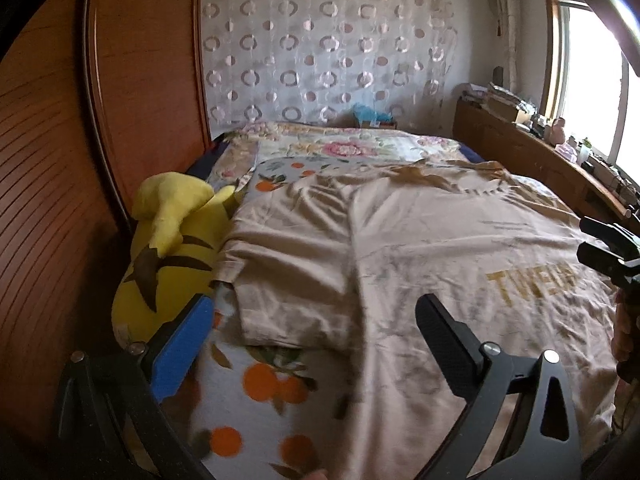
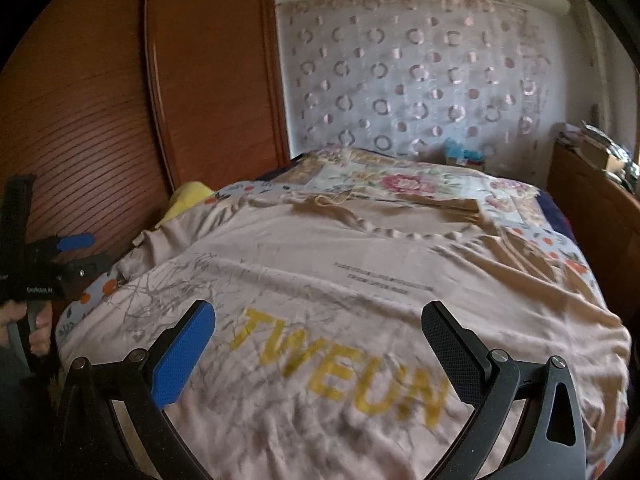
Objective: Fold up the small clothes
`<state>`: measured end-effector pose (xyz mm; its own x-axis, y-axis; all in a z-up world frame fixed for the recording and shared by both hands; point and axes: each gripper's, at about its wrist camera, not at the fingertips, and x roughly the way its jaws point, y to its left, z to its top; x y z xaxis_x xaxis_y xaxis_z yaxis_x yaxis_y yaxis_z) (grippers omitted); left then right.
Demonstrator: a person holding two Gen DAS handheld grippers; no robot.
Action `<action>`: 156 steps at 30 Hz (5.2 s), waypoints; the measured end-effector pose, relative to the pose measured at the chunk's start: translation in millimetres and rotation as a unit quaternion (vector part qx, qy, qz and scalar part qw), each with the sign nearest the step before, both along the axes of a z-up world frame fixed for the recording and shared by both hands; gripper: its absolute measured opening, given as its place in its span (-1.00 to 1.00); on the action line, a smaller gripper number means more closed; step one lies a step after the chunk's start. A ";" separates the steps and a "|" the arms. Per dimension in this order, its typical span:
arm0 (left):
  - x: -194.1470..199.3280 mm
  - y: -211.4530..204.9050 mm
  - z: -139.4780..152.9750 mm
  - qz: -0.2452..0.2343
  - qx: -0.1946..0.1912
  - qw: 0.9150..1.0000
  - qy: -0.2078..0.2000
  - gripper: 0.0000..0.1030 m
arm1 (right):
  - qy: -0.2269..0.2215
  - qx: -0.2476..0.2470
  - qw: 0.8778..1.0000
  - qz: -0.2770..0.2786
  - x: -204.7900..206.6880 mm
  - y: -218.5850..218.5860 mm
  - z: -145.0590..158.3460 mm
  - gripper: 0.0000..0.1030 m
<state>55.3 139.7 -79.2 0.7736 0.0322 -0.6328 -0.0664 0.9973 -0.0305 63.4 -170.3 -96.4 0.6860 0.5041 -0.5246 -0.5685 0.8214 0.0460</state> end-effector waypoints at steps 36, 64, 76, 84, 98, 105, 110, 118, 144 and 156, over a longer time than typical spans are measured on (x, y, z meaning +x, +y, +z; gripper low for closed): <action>87.0 22.9 24.3 -0.063 0.017 0.997 0.049 -0.90 | 0.074 0.003 0.996 0.055 41.8 -2.7 10.3 0.96; 69.6 -40.6 59.7 -0.145 -0.019 0.989 0.018 0.35 | 0.084 0.018 0.995 0.057 44.3 8.9 3.5 0.88; 22.9 10.0 27.2 -0.086 -0.038 0.995 0.014 0.57 | 0.047 -0.027 0.989 0.134 61.3 68.1 23.4 0.26; -1.7 29.9 3.8 -0.061 -0.033 0.997 0.023 0.60 | 0.061 -0.071 0.980 0.176 92.2 143.3 11.9 0.08; -9.5 29.8 -10.4 -0.060 -0.044 0.997 0.029 0.60 | 0.053 -0.088 0.986 0.131 122.1 156.8 2.7 -0.91; -9.3 18.1 -9.5 -0.071 -0.044 0.996 0.028 0.60 | 0.058 -0.070 0.995 0.042 148.0 119.4 -3.6 -0.91; -7.9 10.0 -4.9 -0.078 -0.043 0.996 0.024 0.60 | 0.051 -0.072 0.996 -0.001 155.9 102.1 -9.1 -0.91; -4.7 -0.9 3.1 -0.080 -0.039 0.996 0.015 0.60 | 0.064 -0.064 0.992 0.083 140.4 126.0 -20.2 -0.28; -0.9 -21.2 4.9 -0.086 -0.037 0.996 0.006 0.60 | 0.054 -0.134 0.989 0.002 134.5 91.1 -60.5 -0.18; 33.5 -60.3 -0.4 -0.132 -0.021 0.991 0.029 0.60 | 0.074 -0.142 0.986 -0.041 109.7 -4.5 -67.4 -0.05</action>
